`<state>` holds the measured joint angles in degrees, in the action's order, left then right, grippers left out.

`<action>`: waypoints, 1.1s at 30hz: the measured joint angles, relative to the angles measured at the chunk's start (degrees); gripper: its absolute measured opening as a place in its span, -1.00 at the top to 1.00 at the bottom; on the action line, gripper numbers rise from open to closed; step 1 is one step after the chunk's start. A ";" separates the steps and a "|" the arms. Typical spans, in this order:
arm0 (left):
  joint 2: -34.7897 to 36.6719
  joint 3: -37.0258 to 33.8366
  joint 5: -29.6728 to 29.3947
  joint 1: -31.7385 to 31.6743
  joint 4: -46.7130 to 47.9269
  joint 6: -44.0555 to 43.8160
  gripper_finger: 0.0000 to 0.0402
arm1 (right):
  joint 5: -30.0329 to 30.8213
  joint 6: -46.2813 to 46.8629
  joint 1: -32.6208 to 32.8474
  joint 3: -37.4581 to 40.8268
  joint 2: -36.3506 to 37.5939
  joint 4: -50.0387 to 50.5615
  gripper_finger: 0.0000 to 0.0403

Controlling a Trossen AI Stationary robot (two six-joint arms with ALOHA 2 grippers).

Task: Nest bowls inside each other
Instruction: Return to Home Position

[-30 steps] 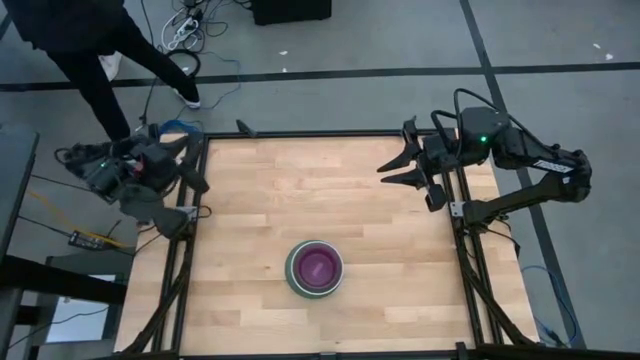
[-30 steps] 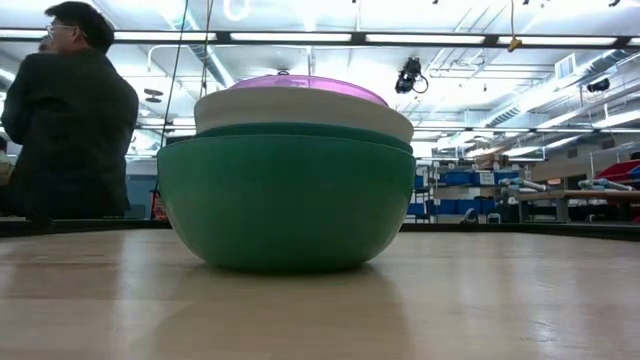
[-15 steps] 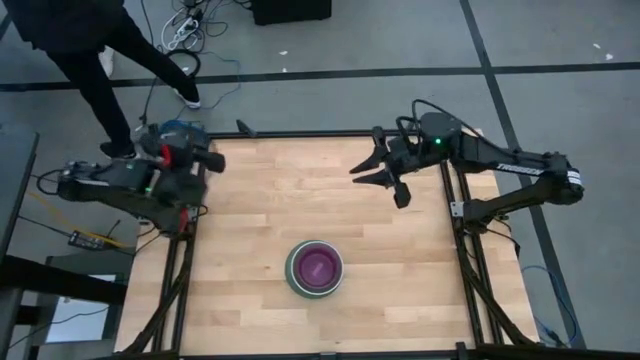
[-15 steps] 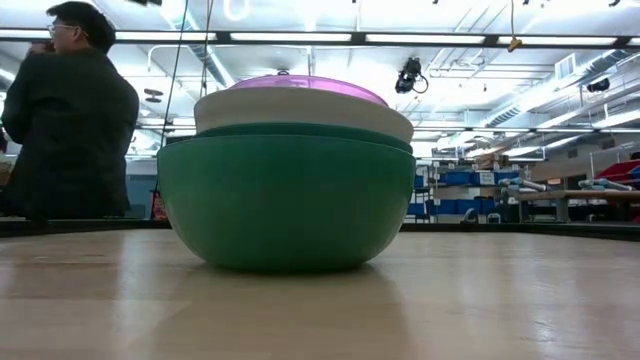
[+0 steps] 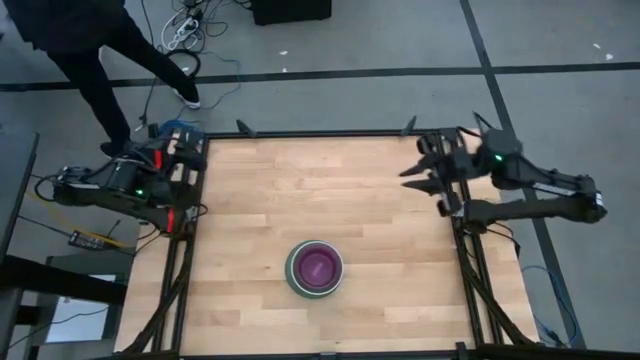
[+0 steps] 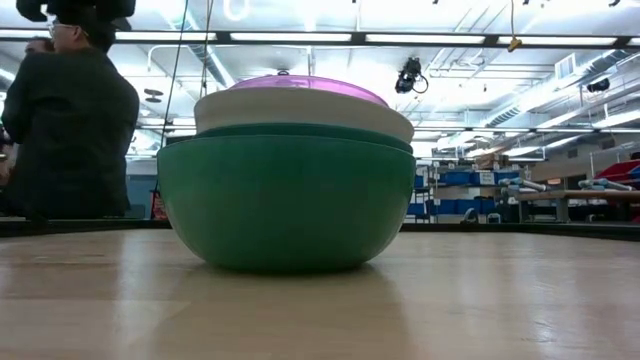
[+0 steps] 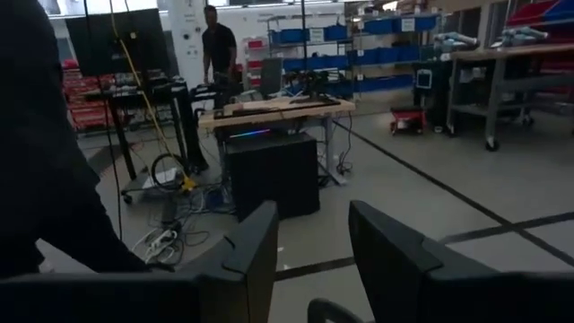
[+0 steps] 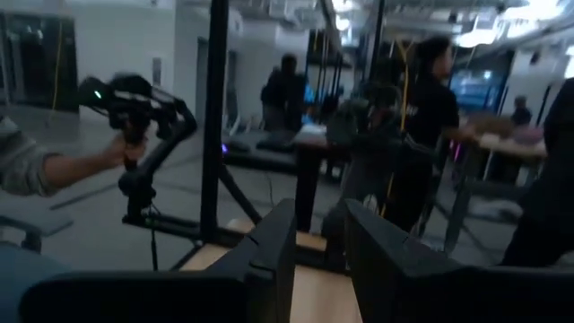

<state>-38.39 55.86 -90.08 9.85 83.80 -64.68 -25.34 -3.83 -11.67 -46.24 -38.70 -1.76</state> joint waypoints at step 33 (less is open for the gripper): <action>3.32 -28.13 3.76 7.19 -15.94 -19.16 0.27 | 7.20 10.88 -0.54 45.66 21.82 -25.33 0.59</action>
<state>-35.07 27.73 -86.31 17.04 67.86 -83.83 -18.14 7.05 -12.21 -0.57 -16.88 -27.10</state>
